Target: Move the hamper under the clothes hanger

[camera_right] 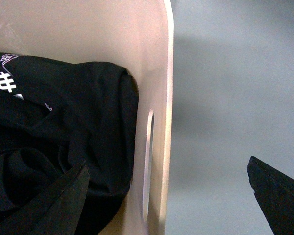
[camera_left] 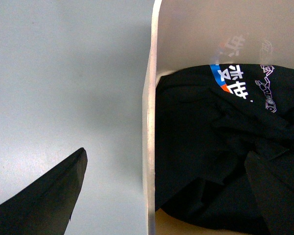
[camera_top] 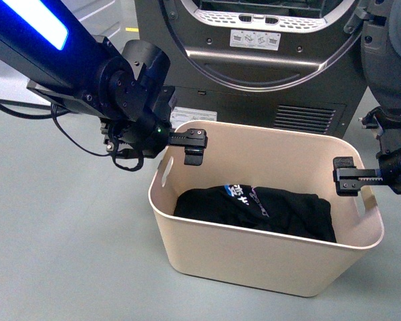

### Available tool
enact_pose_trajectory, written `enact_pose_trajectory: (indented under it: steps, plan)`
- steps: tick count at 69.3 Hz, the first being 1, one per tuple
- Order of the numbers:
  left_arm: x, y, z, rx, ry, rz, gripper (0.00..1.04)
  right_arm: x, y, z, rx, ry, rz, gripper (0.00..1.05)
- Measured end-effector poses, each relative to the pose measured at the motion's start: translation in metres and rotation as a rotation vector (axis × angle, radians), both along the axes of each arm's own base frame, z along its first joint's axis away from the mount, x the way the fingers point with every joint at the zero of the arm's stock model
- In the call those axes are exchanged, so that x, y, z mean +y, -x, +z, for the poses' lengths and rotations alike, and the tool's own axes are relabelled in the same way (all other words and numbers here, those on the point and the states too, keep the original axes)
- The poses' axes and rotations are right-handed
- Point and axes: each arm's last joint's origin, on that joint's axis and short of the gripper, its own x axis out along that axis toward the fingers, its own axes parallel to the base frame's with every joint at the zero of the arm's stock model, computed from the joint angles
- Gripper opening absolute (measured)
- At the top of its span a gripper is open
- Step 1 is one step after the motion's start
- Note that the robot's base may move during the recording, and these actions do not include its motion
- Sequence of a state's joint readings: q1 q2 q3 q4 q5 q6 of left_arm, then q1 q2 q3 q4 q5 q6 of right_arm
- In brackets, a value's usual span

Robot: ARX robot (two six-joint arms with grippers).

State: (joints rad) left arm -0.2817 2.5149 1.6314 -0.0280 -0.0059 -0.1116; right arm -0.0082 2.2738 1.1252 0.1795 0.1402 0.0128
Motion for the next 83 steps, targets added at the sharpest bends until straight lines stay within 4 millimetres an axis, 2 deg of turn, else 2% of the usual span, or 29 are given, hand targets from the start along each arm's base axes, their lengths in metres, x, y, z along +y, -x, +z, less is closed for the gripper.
enact_pose_trajectory:
  steps: [34,38,40,51,72,77,83]
  plan:
    - [0.0,-0.003,-0.02,0.039,-0.018,0.021,0.98,-0.005,-0.006,-0.017,0.034,-0.007,-0.026,0.97]
    - [0.0,-0.004,-0.02,0.036,-0.019,0.023,0.96,-0.005,-0.007,-0.019,0.038,-0.005,-0.029,0.97]
    - [0.0,-0.005,-0.02,0.034,-0.019,0.023,0.91,-0.005,-0.006,-0.02,0.04,-0.005,-0.03,0.96]
    - [0.0,-0.006,-0.02,0.031,-0.024,0.028,0.68,-0.003,-0.005,-0.028,0.058,0.003,-0.032,0.74]
    - [0.0,-0.005,-0.026,0.043,-0.026,0.03,0.12,0.002,-0.004,-0.037,0.083,0.006,-0.025,0.19]
    - [0.0,-0.005,-0.026,0.042,-0.025,0.03,0.03,0.003,-0.005,-0.037,0.083,0.002,-0.021,0.09]
    - [0.0,-0.005,-0.026,0.043,-0.026,0.03,0.04,0.004,-0.006,-0.036,0.082,-0.008,-0.026,0.02]
